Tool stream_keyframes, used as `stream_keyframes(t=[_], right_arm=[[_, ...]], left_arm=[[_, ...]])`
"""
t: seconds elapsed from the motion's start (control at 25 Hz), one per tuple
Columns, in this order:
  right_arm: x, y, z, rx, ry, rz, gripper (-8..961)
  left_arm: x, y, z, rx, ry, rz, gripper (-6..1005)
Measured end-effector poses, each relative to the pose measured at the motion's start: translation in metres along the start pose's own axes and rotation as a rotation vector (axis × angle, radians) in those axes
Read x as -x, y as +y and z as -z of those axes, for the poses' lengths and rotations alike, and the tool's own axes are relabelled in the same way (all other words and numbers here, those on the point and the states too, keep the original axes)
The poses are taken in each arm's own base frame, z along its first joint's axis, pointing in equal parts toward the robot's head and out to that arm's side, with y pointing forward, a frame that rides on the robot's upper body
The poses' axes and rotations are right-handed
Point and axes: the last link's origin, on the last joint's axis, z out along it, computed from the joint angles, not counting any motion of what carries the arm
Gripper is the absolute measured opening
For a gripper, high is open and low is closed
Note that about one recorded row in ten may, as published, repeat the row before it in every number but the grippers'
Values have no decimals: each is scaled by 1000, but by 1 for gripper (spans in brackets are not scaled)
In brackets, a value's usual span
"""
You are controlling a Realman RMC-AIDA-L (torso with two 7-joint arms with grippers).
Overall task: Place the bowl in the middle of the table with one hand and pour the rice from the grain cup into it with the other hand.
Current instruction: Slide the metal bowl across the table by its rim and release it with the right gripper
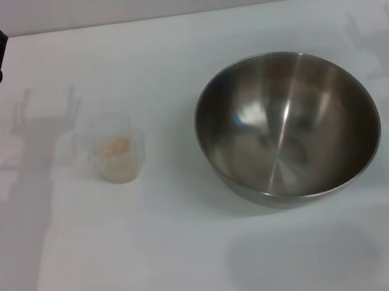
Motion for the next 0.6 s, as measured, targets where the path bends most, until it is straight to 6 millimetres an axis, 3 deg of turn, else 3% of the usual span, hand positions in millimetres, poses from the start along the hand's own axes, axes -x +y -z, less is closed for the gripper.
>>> stream_keyframes(t=[0.24, 0.48, 0.52, 0.6], right_arm=[[8, 20, -23, 63, 161, -104, 720], [49, 45, -39, 156, 356, -164, 720], [65, 49, -41, 187, 421, -179, 720], [73, 49, -42, 201, 459, -183, 719]], left_arm=[[0, 0, -1, 0, 3, 0, 829], [-1, -1, -1, 1, 4, -3, 830], [0, -1, -1, 0, 3, -6, 830], [0, -2, -1, 0, 3, -7, 830]])
